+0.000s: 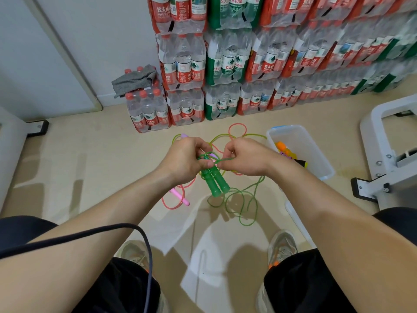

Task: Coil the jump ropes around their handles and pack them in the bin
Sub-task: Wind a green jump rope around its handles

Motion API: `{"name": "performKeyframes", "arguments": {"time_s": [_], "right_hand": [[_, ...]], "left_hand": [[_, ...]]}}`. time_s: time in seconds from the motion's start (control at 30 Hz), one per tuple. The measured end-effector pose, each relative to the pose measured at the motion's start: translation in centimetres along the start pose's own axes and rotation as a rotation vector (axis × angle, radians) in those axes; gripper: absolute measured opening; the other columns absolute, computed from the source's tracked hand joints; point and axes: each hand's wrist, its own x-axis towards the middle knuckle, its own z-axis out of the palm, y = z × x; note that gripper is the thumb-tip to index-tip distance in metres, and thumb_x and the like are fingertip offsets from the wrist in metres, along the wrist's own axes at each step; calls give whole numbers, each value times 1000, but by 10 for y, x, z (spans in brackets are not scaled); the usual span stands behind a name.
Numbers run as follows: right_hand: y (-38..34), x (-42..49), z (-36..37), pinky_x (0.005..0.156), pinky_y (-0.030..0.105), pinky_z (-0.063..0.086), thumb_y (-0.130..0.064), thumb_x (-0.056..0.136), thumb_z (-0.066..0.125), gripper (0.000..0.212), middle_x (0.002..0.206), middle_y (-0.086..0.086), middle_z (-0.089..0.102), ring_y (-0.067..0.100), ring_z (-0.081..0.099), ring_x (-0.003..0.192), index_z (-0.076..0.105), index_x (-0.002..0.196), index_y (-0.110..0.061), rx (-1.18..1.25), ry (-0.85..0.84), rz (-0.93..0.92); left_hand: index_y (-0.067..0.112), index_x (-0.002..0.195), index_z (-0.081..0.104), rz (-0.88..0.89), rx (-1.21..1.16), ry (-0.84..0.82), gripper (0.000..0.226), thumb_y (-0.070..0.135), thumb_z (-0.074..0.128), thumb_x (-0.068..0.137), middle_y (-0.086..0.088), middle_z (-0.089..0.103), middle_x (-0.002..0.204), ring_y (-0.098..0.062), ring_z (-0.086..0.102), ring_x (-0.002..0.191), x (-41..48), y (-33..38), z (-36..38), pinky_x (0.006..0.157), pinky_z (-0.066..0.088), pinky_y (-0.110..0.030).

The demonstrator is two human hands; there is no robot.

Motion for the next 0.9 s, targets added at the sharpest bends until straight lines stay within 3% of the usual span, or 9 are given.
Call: {"name": "performKeyframes", "arguments": {"time_s": [0.1,0.17,0.3,0.47,0.6,0.73,0.8,0.9], "right_hand": [[-7,-1,5,60,30,42,-37,84,77,28,68,-2,55,17,54,64,68,82,-10,137,8,41],[-13,-2,9,62,32,40,-31,89,71,29,71,2,56,19,53,69,68,87,-2,180,38,54],[-28,-9,20,73,41,51,-20,91,55,17,87,13,64,35,60,85,58,85,-5,77,97,44],[-36,-15,36,62,38,45,-23,93,53,18,83,5,57,33,54,78,47,79,-14,-76,203,-23],[-22,-4,25,67,36,50,-26,85,65,12,77,0,62,25,59,78,63,79,-16,28,246,38],[-9,-2,8,49,21,34,-18,88,71,16,44,-16,49,0,46,45,69,73,-14,333,73,57],[1,-2,1,43,22,24,-15,93,68,17,48,-10,40,9,37,46,72,77,-16,407,-60,61],[14,0,-3,49,27,16,-17,98,61,18,60,-1,29,14,23,51,76,89,-19,425,-196,56]], "left_hand": [[11,111,71,-12,50,41,31,16,82,82,-4,68,93,-15,60,83,1,-2,3,62,40,-11],[12,108,71,-38,84,78,29,18,81,82,-7,68,97,-19,62,90,1,-4,6,72,43,-19],[12,105,71,-103,89,167,24,19,80,84,-7,69,98,-21,63,93,2,-7,9,75,42,-23],[12,100,72,-136,68,212,22,22,81,83,-6,68,97,-20,62,89,4,-11,10,73,39,-23],[14,102,73,-73,21,173,22,18,82,82,1,65,83,-20,62,82,4,-6,5,77,51,-29],[16,102,73,-12,-14,120,22,13,81,81,-1,70,83,-19,66,80,1,-6,1,79,55,-32],[15,104,73,16,-27,74,25,11,81,81,-2,70,85,-16,65,79,-1,-6,0,79,55,-29],[15,101,73,78,-32,15,23,9,82,80,2,68,82,-11,63,76,-3,-4,-6,73,51,-17]]}}
